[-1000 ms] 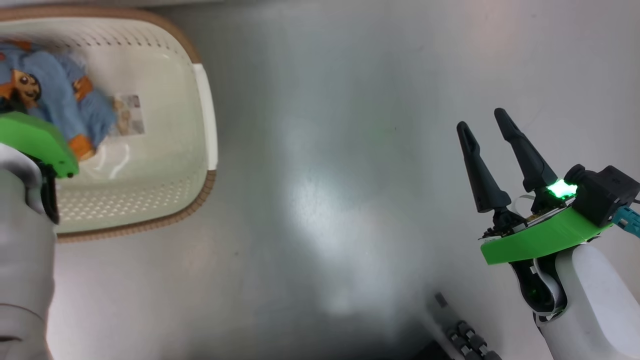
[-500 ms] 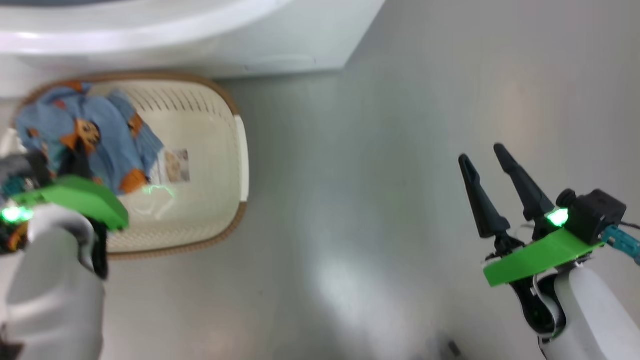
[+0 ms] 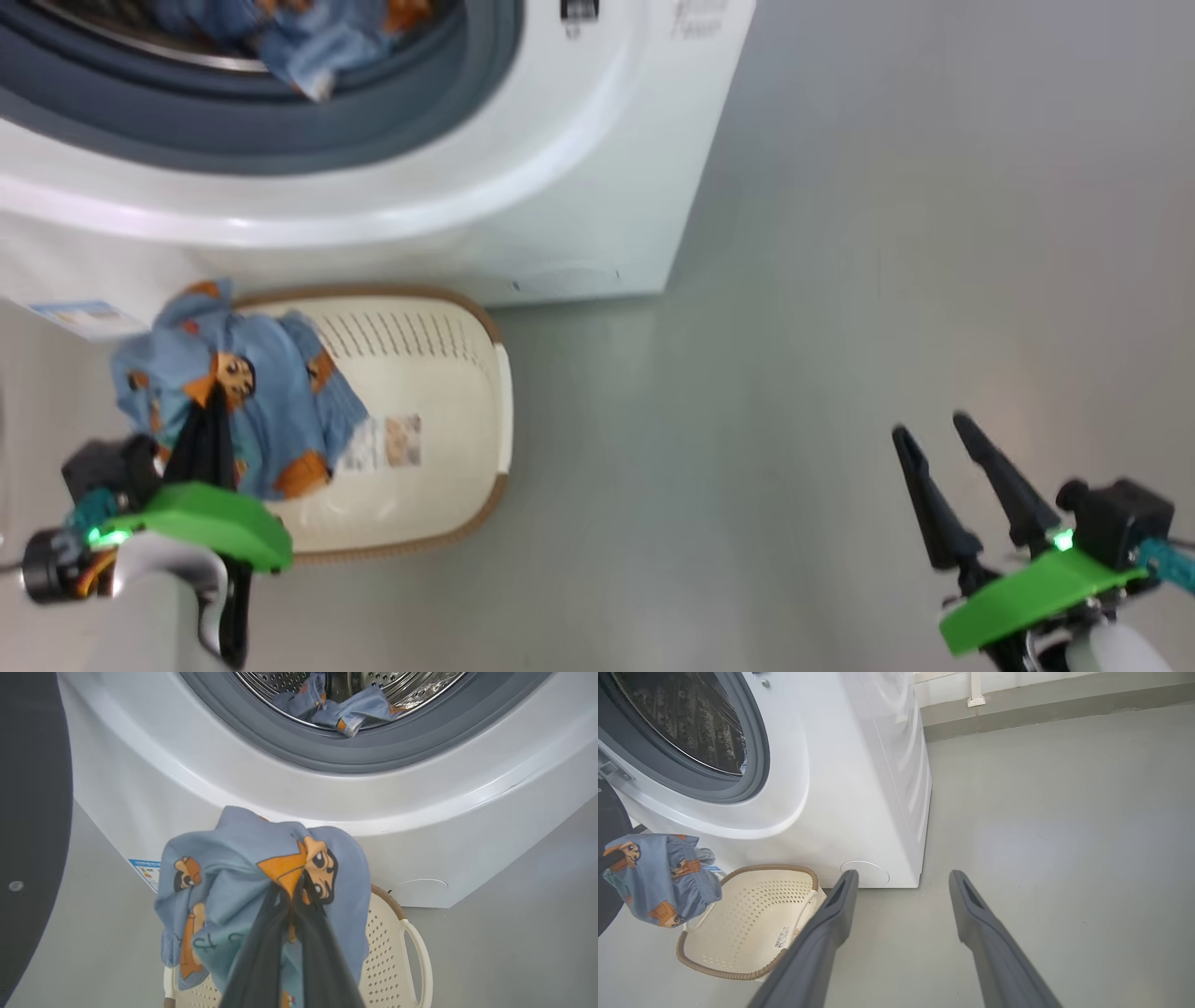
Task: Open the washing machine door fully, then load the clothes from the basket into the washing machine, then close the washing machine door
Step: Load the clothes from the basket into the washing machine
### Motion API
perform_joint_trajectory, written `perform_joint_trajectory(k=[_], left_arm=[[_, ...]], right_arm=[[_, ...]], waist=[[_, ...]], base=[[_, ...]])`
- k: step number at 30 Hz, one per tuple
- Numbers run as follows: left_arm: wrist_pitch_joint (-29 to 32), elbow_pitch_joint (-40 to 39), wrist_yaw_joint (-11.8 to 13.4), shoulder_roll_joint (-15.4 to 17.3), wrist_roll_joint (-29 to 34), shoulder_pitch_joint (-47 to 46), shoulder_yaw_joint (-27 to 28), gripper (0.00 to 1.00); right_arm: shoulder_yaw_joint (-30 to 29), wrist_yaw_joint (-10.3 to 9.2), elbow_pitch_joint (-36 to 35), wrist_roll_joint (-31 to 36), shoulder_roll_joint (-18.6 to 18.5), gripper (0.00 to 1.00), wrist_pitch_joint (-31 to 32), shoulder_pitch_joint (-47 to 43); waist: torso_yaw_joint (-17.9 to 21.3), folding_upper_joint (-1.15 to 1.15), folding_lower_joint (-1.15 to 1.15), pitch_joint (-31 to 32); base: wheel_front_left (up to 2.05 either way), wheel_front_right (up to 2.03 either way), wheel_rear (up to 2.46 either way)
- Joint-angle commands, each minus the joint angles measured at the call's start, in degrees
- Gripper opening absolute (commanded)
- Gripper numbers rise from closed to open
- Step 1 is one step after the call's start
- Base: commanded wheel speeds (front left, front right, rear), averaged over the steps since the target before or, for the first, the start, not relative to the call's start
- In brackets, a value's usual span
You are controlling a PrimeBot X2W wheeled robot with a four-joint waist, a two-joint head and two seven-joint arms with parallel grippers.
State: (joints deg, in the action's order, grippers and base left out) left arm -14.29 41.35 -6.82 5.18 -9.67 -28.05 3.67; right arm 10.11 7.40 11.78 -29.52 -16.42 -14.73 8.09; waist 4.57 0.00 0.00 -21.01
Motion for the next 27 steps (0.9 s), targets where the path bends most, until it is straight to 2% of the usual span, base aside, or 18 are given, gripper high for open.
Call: perform_joint_trajectory(k=[1, 13, 20, 27], left_arm=[[-0.70, -1.97, -0.25, 1.87, 0.32, 1.63, 1.69, 0.00], [-0.71, -20.31, -0.62, 0.05, -0.32, 19.98, 3.61, 0.00], [-0.71, -28.90, -0.64, -1.25, -0.38, 28.26, 4.47, 0.00], [-0.71, -33.42, -0.21, -1.93, -0.50, 31.70, 4.21, 0.00]], right_arm=[[0.72, 0.09, -0.98, -0.88, -0.93, 1.00, -0.27, -1.59], [-1.73, 0.09, -0.94, -1.18, -0.64, 1.00, -0.27, -9.64], [-2.70, 0.09, -1.39, -1.23, -0.61, 1.00, -0.27, -11.55], [-2.87, 0.09, -1.70, -1.12, -0.41, 1.00, -0.27, -12.04]], waist=[[-2.02, 0.00, 0.00, 6.21], [-2.75, 0.00, 0.00, 14.51], [-2.80, 0.00, 0.00, 15.73], [-2.66, 0.00, 0.00, 15.62]], base=[[0.00, 0.00, 0.00], [0.00, 0.00, 0.00], [0.00, 0.00, 0.00], [0.00, 0.00, 0.00]])
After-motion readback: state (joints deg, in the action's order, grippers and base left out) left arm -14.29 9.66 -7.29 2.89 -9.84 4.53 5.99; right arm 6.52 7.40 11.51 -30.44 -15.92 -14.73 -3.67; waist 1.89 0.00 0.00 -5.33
